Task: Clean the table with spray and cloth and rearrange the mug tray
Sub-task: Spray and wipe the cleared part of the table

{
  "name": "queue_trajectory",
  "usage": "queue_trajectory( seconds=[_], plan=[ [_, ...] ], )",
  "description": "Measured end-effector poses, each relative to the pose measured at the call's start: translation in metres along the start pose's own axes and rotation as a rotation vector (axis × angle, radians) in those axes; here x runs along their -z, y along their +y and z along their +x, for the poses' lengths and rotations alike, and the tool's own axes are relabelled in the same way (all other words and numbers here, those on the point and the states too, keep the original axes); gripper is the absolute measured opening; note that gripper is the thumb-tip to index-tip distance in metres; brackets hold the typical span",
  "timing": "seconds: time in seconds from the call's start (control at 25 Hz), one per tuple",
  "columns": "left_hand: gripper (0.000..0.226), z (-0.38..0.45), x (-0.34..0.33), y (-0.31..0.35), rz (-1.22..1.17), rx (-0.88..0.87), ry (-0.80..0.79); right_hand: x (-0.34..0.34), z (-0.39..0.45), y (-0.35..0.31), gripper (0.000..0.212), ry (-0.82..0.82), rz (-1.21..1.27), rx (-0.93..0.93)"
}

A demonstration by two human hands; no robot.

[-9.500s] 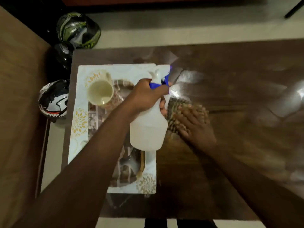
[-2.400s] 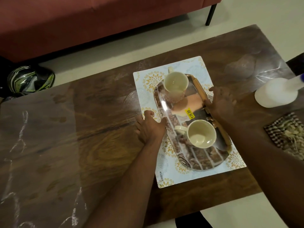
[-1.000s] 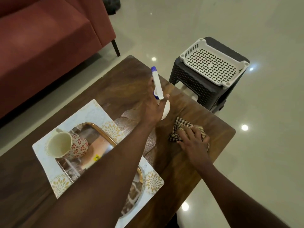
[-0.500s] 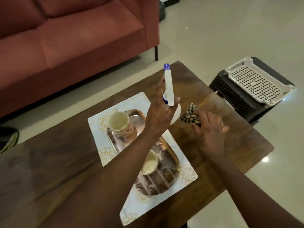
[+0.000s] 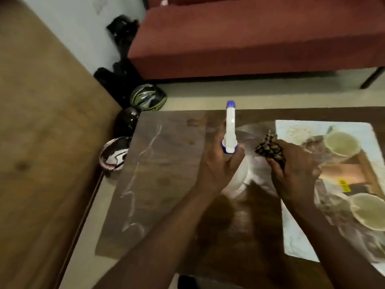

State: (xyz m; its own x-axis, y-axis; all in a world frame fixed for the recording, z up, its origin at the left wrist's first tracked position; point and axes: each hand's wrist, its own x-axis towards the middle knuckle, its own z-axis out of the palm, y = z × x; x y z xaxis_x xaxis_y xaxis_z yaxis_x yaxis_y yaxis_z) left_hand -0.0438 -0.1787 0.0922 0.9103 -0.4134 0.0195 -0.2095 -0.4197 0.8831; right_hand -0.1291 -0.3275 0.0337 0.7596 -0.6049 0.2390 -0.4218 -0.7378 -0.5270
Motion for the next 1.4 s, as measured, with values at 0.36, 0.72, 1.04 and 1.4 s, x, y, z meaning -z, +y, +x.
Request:
queue_trajectory(
  seconds=[0.36,0.72,1.04,1.4],
  plan=[
    [0.011,-0.026,0.191,-0.132,-0.042,0.400,-0.215,-0.163,-0.076,-0.141,0.045,-0.415,-0.023,0.098],
    [0.028,0.061,0.219,-0.182,0.028,0.484,-0.475,-0.246,-0.044,-0.174,0.044,-0.435,-0.179,-0.013],
    [0.015,0.138,0.189,-0.209,0.162,0.465,-0.517,-0.296,-0.016,-0.142,0.051,-0.423,-0.423,0.073],
    [0.009,0.203,0.212,-0.255,0.161,0.354,-0.613,-0.378,0.091,-0.197,0.050,-0.206,-0.322,-0.005]
  ],
)
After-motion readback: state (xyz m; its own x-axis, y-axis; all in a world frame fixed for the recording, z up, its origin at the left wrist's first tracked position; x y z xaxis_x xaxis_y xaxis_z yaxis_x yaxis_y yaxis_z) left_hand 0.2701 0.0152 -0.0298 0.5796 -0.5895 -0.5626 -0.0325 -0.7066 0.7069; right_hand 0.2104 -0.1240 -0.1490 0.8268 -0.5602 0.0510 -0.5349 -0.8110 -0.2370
